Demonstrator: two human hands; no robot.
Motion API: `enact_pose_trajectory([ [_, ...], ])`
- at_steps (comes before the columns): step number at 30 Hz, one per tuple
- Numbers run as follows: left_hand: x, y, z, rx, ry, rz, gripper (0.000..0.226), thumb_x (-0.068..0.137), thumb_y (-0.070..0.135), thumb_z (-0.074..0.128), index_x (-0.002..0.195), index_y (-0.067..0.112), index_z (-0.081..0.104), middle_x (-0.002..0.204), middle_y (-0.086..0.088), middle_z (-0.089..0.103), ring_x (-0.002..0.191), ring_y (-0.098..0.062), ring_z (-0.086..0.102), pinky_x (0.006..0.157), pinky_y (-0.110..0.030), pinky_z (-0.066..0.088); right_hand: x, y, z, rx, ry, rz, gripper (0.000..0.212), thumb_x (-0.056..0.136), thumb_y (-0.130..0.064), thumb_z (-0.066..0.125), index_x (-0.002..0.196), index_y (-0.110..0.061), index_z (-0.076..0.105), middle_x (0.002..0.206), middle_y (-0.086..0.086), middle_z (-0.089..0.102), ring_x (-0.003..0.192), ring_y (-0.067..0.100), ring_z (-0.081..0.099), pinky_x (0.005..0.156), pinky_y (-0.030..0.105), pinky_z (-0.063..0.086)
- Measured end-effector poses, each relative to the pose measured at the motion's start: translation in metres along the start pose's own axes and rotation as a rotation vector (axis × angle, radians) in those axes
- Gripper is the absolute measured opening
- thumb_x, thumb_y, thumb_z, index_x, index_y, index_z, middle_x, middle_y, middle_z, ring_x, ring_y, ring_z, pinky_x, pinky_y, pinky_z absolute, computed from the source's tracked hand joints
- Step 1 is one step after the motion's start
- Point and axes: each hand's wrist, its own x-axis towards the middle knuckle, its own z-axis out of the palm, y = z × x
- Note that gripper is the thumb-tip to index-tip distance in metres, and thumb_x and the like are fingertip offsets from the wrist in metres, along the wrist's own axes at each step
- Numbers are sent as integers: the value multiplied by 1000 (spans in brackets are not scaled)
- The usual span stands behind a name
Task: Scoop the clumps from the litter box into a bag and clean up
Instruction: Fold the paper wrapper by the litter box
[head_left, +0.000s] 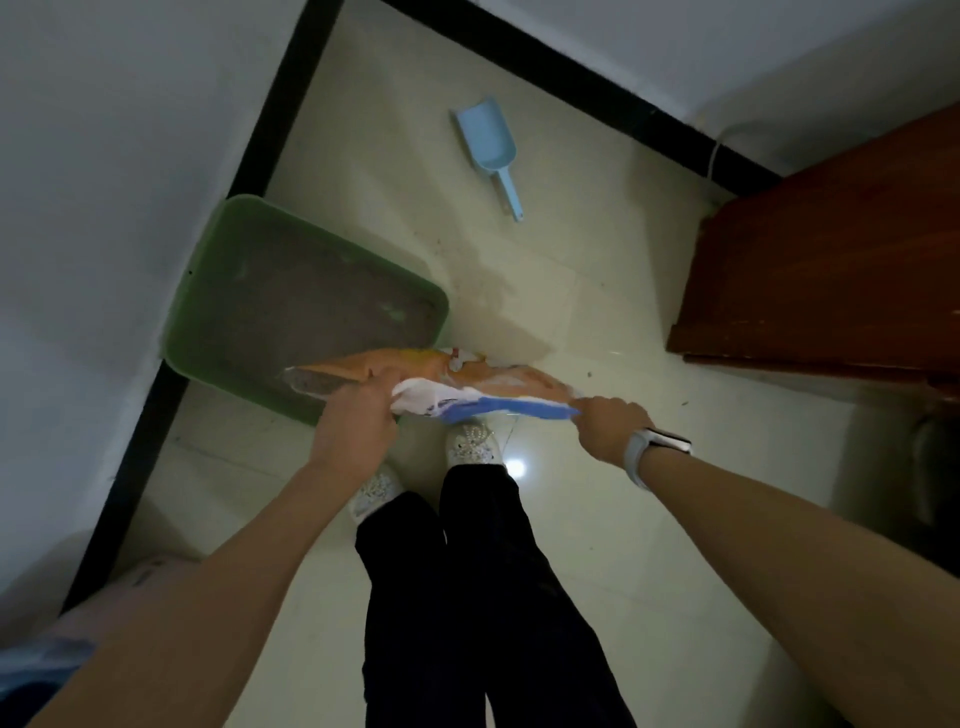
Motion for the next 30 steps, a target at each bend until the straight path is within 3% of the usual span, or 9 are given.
enact_pose_trajectory([
  [2, 3, 12, 3, -1, -29, 38, 39, 69, -14, 55, 104, 1, 63, 86, -28, 66, 79, -46, 61, 67, -44, 47, -3, -7, -3, 48, 16, -80, 43, 98, -26, 35, 141, -26, 31, 139, 2, 47, 126, 25, 44, 112, 45, 14],
  [3, 6, 17, 3, -20, -23, 44, 38, 67, -14, 55, 100, 1, 63, 86, -27, 66, 80, -45, 61, 67, -45, 48, -3, -12, -5, 70, 34, -135, 47, 98, -27, 37, 143, -27, 25, 142, 0, 44, 128, 23, 41, 113, 48, 11],
  [7, 15, 25, 2, -29, -18, 32, 31, 73, -8, 56, 102, 1, 61, 98, -23, 66, 92, -41, 60, 75, -43, 45, -8, -43, -14, 211, 126, -341, 60, 91, -22, 53, 144, -19, 25, 140, 9, 43, 128, 29, 40, 105, 43, 33],
  [12, 8, 19, 13, -112, 13, 4, 28, 80, -3, 57, 107, 2, 60, 96, -25, 65, 90, -44, 60, 75, -50, 47, -8, -81, -22, 39, 357, -430, 52, 87, -28, 56, 135, -22, 39, 120, 13, 43, 111, 30, 43, 90, 38, 39],
  [15, 0, 22, 17, -191, 68, -55, 19, 86, 0, 55, 104, -3, 60, 94, -28, 65, 86, -45, 60, 73, -46, 45, -9, -103, -36, 2, 294, -482, 34, 92, -27, 49, 123, -14, 52, 124, 13, 48, 113, 31, 47, 88, 36, 41],
  [19, -9, 19, 18, -378, 224, -106, 14, 85, 2, 62, 98, -3, 65, 87, -20, 70, 78, -35, 65, 66, -28, 37, -13, -100, -46, -57, 257, -461, 31, 95, -24, 44, 123, -13, 51, 124, 12, 55, 111, 31, 52, 86, 34, 43],
  [21, -9, 7, 21, -406, 182, -148, 17, 86, 6, 62, 102, 0, 64, 97, -14, 70, 87, -30, 65, 74, -24, 39, -13, -90, -45, -33, 251, -449, 31, 95, -23, 44, 123, -12, 51, 123, 10, 55, 110, 31, 51, 83, 33, 41],
  [26, 8, -19, 34, -173, -43, -59, 32, 84, 6, 61, 117, 7, 62, 118, -11, 61, 117, -27, 49, 97, -30, 35, -5, -69, -37, 16, 257, -414, 36, 92, -25, 47, 127, -19, 50, 124, 5, 57, 110, 30, 54, 83, 31, 41],
  [30, 16, -21, 32, 88, 7, -29, 24, 85, 10, 60, 108, 12, 67, 105, -7, 66, 104, -27, 56, 87, -34, 34, -10, -65, -33, 109, 251, -332, 30, 94, -24, 47, 120, -11, 54, 121, 10, 58, 109, 32, 52, 84, 32, 38],
])
